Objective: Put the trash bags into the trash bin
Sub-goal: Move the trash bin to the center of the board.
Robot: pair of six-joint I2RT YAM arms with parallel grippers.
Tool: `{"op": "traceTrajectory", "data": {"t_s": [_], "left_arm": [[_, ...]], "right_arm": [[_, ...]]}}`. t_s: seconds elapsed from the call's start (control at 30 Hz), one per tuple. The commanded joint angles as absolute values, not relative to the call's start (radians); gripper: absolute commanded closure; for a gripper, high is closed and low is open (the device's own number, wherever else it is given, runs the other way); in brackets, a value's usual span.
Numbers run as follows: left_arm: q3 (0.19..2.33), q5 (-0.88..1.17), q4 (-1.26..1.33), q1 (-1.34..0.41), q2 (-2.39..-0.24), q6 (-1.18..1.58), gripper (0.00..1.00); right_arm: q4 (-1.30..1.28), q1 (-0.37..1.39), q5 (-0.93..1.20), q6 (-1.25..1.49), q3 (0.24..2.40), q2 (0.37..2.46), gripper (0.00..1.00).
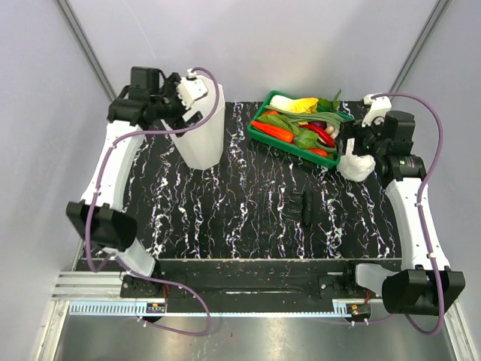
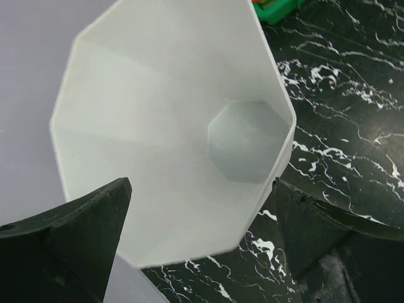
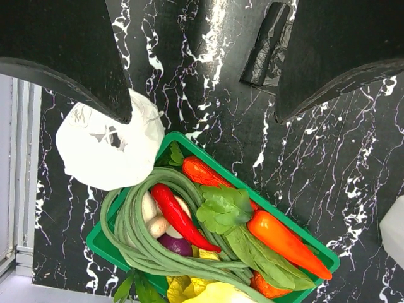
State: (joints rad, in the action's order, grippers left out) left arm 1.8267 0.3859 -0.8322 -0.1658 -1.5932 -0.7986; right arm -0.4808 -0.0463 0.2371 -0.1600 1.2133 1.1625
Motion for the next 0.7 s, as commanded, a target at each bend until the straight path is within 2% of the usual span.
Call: {"op": "traceTrajectory", "data": {"t_s": [0.0, 0.13, 0.27, 0.5, 0.6, 0.67], "left_arm": [[2.004, 0.440, -0.992, -0.189, -1.704, -0.949, 0.01], [2.107, 0.451, -1.057, -0.207, -1.801, -0.965, 0.01], [2.122, 0.474, -1.058, -0.213, -1.845, -0.954, 0.02], [2.039, 0.518, -1.100, -0.224, -1.830, -0.988, 0.26], [2.007, 0.519, -1.115, -0.229, -1.816, -1.003, 0.39], [1.999, 0.517, -1.120, -0.232, -1.807, -1.006, 0.53]], "right_arm": [[-0.485, -0.043, 0.262, -0.187, 1.223, 1.163, 0.00], [-0.485, -0.043, 0.265, -0.193, 1.201, 1.163, 0.00], [-0.482, -0.043, 0.261, -0.201, 1.190, 1.164, 0.00], [-0.465, -0.043, 0.250, -0.213, 1.164, 1.163, 0.00], [-0.459, -0.044, 0.250, -0.209, 1.155, 1.163, 0.00], [-0.456, -0.043, 0.250, -0.204, 1.152, 1.163, 0.00]]}}
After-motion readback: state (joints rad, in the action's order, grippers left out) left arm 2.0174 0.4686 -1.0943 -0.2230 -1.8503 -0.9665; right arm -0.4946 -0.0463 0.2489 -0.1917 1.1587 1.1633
